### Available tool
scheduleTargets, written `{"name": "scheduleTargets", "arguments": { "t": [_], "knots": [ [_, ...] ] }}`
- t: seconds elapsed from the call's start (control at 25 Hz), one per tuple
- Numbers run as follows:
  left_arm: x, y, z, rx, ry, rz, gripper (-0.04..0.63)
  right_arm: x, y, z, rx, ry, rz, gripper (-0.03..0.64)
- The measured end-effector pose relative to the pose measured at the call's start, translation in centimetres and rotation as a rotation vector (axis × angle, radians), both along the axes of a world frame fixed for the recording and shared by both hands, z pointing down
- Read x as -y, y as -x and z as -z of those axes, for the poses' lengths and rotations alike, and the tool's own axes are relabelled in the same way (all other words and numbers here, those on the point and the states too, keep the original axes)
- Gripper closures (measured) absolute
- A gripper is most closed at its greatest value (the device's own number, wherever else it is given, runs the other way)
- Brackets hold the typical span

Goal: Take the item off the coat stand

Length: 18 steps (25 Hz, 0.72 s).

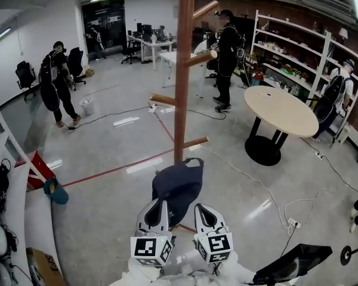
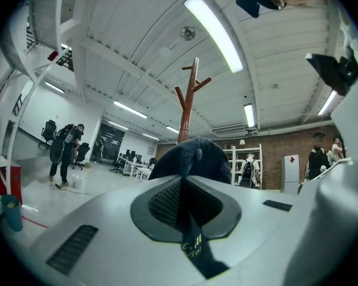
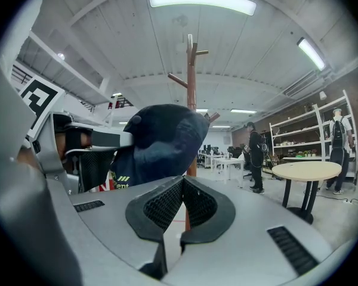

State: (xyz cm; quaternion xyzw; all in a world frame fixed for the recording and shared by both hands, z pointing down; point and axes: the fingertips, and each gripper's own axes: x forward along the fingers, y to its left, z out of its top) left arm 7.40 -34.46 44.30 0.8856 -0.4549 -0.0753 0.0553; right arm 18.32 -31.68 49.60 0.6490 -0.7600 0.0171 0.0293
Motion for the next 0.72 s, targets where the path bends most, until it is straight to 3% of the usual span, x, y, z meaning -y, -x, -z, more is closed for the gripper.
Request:
{"name": "scheduleTargets", "arguments": {
  "t": [0.72],
  "knots": [
    [-3.7, 3.7, 0.7, -0.001, -0.011, -0.058, 0.586, -3.3, 5.0, 0.3, 0.003, 0.000, -0.021, 0.607]
  ]
}}
